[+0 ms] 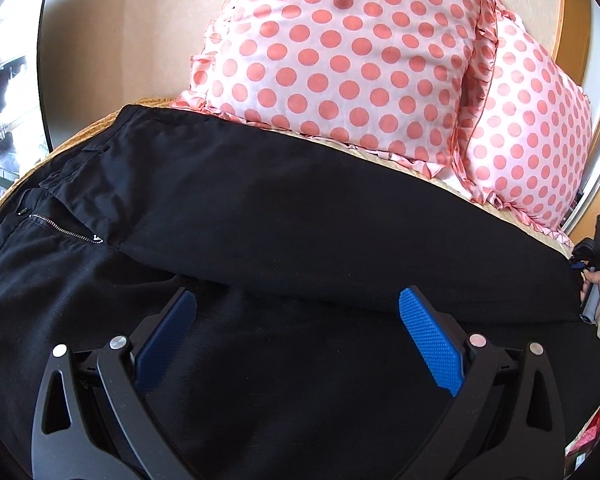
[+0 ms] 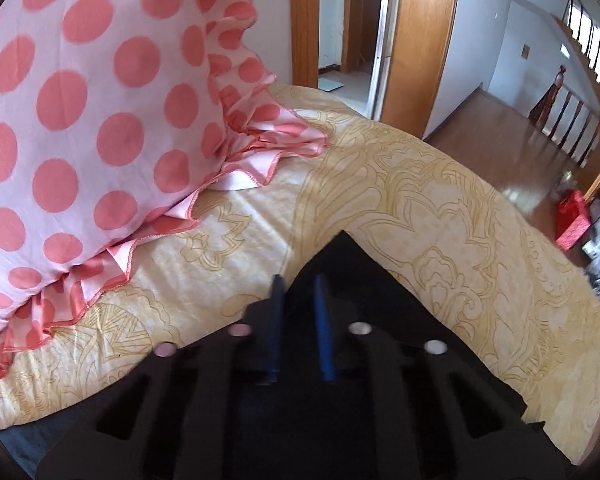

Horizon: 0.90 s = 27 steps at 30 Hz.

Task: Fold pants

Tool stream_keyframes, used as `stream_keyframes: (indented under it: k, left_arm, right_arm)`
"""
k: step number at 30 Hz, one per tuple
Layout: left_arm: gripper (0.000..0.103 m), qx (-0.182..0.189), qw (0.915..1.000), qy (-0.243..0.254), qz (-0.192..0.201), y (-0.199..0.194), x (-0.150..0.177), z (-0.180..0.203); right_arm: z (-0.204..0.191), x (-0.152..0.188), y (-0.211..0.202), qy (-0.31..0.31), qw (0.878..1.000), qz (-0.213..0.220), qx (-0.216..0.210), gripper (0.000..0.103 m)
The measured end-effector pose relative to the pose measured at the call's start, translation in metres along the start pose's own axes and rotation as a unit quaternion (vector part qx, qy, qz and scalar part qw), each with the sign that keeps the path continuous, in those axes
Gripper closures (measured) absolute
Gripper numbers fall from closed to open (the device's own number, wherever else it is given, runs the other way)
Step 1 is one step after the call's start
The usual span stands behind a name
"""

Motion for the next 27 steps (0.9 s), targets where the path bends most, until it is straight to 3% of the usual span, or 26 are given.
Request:
stream_keyframes:
  k: [6, 10, 18, 23, 27]
  left_arm:
    - [0.002, -0.009, 0.9998, -0.015, 0.004, -0.001, -0.001, -0.006]
    - [0.002, -0.016, 0.9995, -0.011, 0.024, -0.009, -0.002, -0.005]
    - [0.002, -0.048, 0.9944, 0.07, 0.063, -0.023, -0.001, 0.025]
    - [0.002, -0.071, 0.9882, 0.118, 0.067, -0.023, 0.002, 0.043]
    - [0.002, -0.086, 0.9838, 0.143, 0.065, -0.02, 0.004, 0.051]
  right_arm:
    - [0.01, 0.01, -0.026, -0.022, 0.999, 0.027, -0.041, 0.1]
    - [0.026, 0.03, -0.065, -0.031, 0.994, 0.049, -0.096, 0.1]
    - [0.071, 0.122, -0.146, -0.066, 0.98, 0.07, -0.173, 0.1]
    - [0.085, 0.182, -0.164, -0.101, 0.98, 0.043, -0.167, 0.1]
    - [0.081, 0.198, -0.161, -0.12, 0.979, 0.026, -0.164, 0.1]
Point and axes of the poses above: each gripper's, at about its wrist camera, not at the fingertips, and y roughly the way its jaws point, z to its right, x to its underside, the point moved 4 cm from there along y, roughly the way its jaws point, and after that the axes turned 1 degree about -z, right-handed, at the moved point
